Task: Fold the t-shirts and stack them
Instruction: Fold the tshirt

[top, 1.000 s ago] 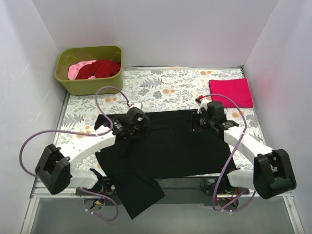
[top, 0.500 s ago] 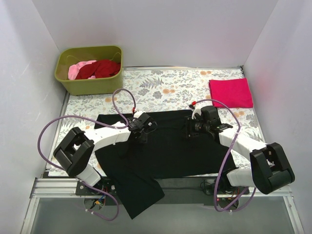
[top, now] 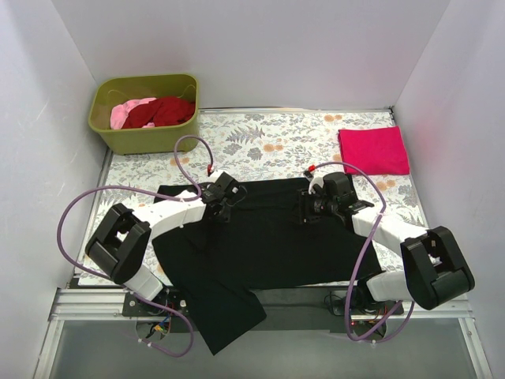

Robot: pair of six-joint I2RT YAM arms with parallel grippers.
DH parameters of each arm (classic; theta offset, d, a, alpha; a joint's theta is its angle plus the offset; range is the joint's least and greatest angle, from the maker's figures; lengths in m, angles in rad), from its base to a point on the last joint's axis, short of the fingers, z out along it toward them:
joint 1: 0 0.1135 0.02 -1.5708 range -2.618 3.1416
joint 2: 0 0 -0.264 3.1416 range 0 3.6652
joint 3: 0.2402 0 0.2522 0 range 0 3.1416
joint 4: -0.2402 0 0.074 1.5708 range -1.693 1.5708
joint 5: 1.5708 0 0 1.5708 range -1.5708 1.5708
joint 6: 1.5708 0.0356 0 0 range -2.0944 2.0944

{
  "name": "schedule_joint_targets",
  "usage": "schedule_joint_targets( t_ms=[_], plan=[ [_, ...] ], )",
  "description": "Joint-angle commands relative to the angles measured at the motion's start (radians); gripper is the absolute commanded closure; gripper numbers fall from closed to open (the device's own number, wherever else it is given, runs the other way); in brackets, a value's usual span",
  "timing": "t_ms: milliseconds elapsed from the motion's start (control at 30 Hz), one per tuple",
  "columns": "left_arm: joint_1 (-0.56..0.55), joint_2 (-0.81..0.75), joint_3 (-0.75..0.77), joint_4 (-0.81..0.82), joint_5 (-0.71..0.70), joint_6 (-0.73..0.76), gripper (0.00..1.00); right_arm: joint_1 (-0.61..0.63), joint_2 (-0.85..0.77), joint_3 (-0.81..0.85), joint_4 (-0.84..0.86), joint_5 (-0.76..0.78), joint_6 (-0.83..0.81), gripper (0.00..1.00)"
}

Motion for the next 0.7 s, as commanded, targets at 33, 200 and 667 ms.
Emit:
schedule_joint_targets(
  t_ms=[33, 200, 667],
  plan=[
    [0.029, -0.012, 0.041, 0.024, -0.023, 0.065, 0.51, 0.007, 0.003, -0.017, 0.041, -0.015, 0.009, 0.57],
    [0.097, -0.021, 0.046, 0.054, -0.004, 0.144, 0.50, 0.008, 0.008, -0.017, 0.045, -0.021, 0.010, 0.57],
    [0.187, -0.024, 0.042, 0.131, 0.017, 0.230, 0.49, 0.206, 0.095, 0.149, 0.051, 0.007, -0.051, 0.57]
  ],
)
